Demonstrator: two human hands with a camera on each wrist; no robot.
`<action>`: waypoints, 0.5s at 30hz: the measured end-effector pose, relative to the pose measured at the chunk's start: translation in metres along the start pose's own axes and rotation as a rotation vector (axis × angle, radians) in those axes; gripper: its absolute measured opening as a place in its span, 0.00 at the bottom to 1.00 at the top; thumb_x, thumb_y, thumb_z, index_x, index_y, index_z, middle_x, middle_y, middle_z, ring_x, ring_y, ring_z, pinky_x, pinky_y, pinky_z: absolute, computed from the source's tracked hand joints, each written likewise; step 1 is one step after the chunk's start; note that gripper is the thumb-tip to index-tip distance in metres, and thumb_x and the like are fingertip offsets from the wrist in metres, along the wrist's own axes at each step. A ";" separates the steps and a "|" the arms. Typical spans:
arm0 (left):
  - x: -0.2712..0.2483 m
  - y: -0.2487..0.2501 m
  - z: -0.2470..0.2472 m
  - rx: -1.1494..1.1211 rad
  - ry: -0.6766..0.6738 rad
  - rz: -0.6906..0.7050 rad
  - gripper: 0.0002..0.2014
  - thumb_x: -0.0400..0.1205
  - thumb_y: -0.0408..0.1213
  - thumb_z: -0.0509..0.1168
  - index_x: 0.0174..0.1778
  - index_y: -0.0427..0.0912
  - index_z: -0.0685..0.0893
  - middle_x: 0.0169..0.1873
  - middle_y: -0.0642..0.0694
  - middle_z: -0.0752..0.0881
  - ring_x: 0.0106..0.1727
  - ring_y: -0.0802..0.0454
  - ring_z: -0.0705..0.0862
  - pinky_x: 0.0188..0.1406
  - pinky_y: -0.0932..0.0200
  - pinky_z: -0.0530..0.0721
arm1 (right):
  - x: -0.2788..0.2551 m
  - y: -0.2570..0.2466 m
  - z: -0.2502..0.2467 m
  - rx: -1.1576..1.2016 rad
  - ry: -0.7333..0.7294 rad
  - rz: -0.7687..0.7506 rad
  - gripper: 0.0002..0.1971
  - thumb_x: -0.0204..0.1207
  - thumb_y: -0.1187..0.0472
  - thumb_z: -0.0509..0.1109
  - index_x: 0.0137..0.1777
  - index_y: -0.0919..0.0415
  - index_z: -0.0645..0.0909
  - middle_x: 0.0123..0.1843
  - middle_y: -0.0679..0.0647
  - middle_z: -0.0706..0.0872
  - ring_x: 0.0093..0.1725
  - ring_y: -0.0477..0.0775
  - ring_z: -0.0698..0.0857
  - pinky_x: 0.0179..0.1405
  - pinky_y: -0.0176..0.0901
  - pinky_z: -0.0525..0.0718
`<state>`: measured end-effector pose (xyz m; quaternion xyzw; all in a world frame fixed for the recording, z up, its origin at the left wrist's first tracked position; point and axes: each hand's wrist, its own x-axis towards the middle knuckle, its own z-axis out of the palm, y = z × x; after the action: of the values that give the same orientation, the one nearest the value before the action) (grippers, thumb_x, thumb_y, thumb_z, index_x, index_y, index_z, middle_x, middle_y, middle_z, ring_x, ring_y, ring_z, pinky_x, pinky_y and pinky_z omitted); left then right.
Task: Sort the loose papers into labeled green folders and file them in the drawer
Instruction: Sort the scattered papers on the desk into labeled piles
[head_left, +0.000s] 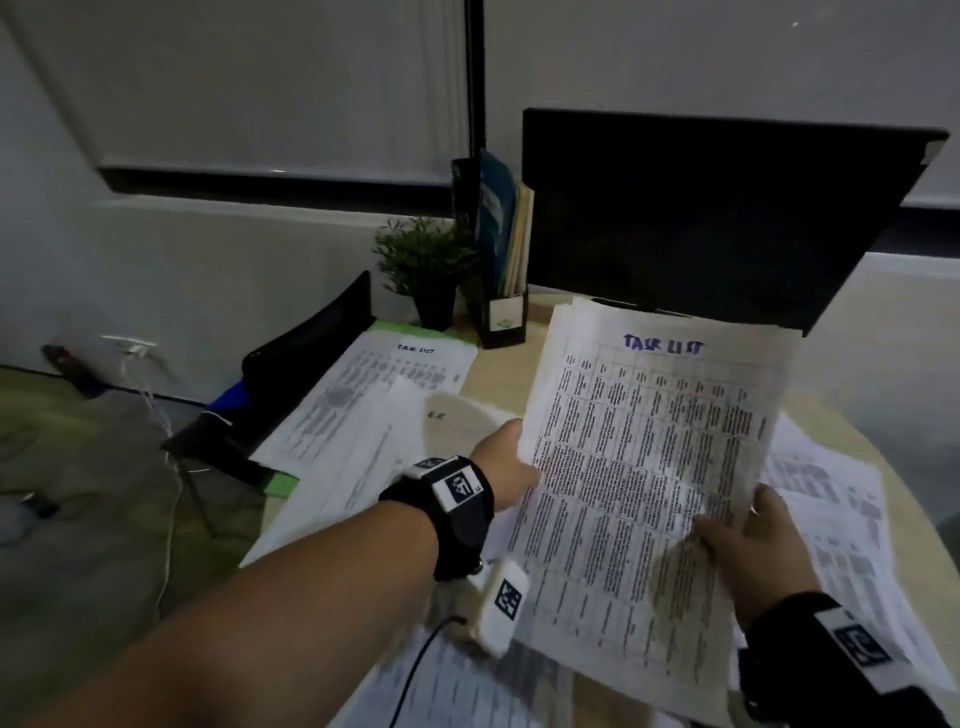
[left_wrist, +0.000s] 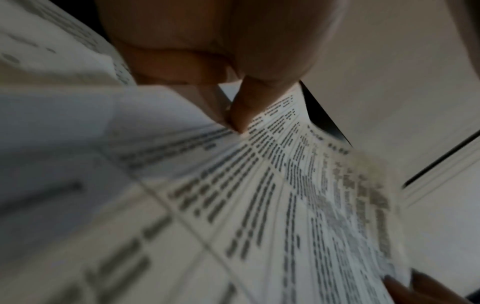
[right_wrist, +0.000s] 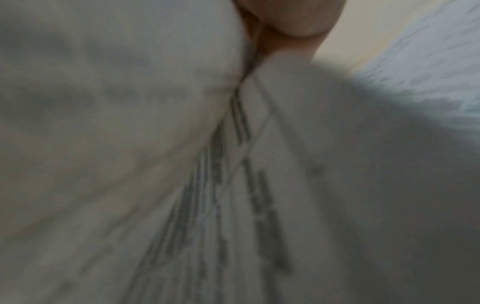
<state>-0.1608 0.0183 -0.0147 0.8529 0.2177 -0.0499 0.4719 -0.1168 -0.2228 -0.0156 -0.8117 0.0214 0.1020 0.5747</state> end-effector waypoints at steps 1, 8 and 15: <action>-0.001 -0.006 -0.013 -0.002 0.050 -0.003 0.25 0.83 0.32 0.63 0.76 0.46 0.68 0.67 0.43 0.80 0.62 0.43 0.81 0.61 0.52 0.81 | -0.001 -0.002 0.014 0.028 -0.014 0.018 0.18 0.77 0.70 0.69 0.64 0.59 0.70 0.53 0.63 0.83 0.49 0.64 0.84 0.49 0.57 0.82; -0.007 -0.057 -0.181 0.202 0.546 0.037 0.22 0.86 0.31 0.52 0.77 0.47 0.64 0.64 0.37 0.79 0.60 0.38 0.79 0.62 0.46 0.77 | -0.012 0.010 0.131 -0.643 -0.439 0.045 0.25 0.73 0.60 0.76 0.69 0.56 0.73 0.66 0.58 0.77 0.63 0.59 0.79 0.61 0.47 0.76; 0.014 -0.118 -0.297 0.270 0.809 0.016 0.22 0.84 0.28 0.53 0.74 0.45 0.68 0.56 0.32 0.82 0.52 0.32 0.82 0.52 0.43 0.82 | -0.028 0.000 0.214 -1.191 -0.719 -0.175 0.44 0.63 0.45 0.79 0.78 0.33 0.59 0.84 0.49 0.51 0.81 0.56 0.59 0.78 0.48 0.64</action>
<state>-0.2338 0.3224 0.0517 0.8596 0.3702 0.2642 0.2330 -0.1746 -0.0243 -0.0784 -0.9031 -0.2951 0.3118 0.0100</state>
